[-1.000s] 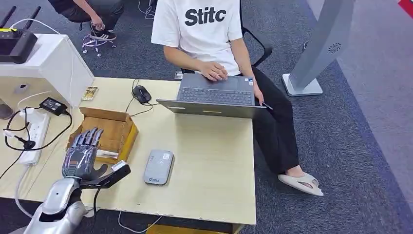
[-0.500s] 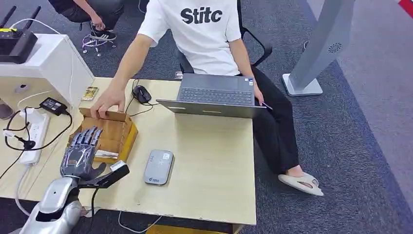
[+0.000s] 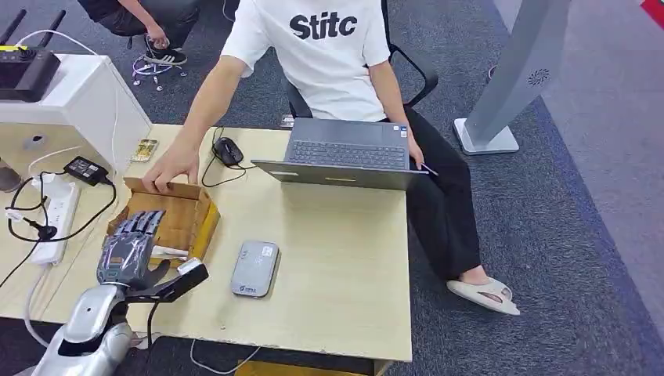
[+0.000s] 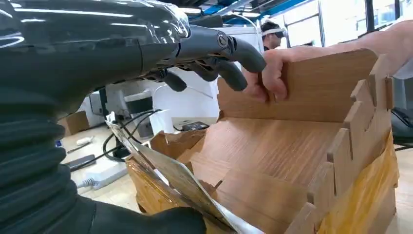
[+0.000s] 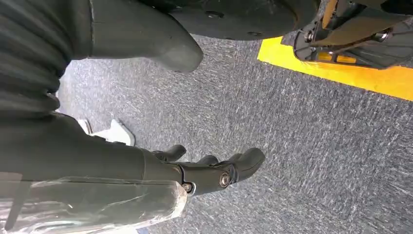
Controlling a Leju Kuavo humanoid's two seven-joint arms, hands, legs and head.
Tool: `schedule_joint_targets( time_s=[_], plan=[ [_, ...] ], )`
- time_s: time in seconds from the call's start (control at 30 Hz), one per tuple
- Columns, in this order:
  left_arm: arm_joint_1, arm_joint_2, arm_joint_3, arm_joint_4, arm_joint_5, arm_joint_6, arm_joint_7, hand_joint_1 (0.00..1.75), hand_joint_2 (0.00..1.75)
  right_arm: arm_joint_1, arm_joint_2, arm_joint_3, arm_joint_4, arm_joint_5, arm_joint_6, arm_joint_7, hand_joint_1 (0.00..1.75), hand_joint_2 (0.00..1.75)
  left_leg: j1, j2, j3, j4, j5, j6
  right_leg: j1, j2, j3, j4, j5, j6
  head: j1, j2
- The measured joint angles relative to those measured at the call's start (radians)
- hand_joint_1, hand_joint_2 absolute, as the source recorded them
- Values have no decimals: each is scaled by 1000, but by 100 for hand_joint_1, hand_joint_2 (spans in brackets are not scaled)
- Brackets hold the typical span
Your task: Pass the card to the sensor for recognition and then transmit it.
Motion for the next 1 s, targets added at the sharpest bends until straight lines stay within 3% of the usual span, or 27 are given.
schedule_joint_targets(
  time_s=[0.23,0.57,0.7,0.77,0.8,1.0],
  plan=[
    [0,7,-10,0,7,-2,4,54,175,0,0,0,0,3,0,0,0,175,0,0,0,0,0,0,0,0,0,0,0,0,0,0],
    [1,9,-12,0,7,-3,4,96,175,0,0,0,0,4,0,0,0,175,0,0,0,0,0,0,0,0,0,0,0,0,0,0],
    [1,13,-14,0,7,-3,5,120,175,0,0,0,0,5,0,0,0,175,0,0,0,0,0,0,0,0,0,0,0,0,0,0],
    [1,14,-16,0,7,-3,4,122,175,0,0,0,0,5,0,0,0,175,0,0,0,0,0,0,0,0,0,0,0,0,0,0],
    [1,14,-16,0,7,-3,4,140,175,0,0,0,0,5,0,0,0,175,0,0,0,0,0,0,0,0,0,0,0,0,0,0],
    [1,15,-17,0,7,-3,4,150,175,0,0,0,0,5,0,0,0,175,0,0,0,0,0,0,0,0,0,0,0,0,0,0]
  ],
)
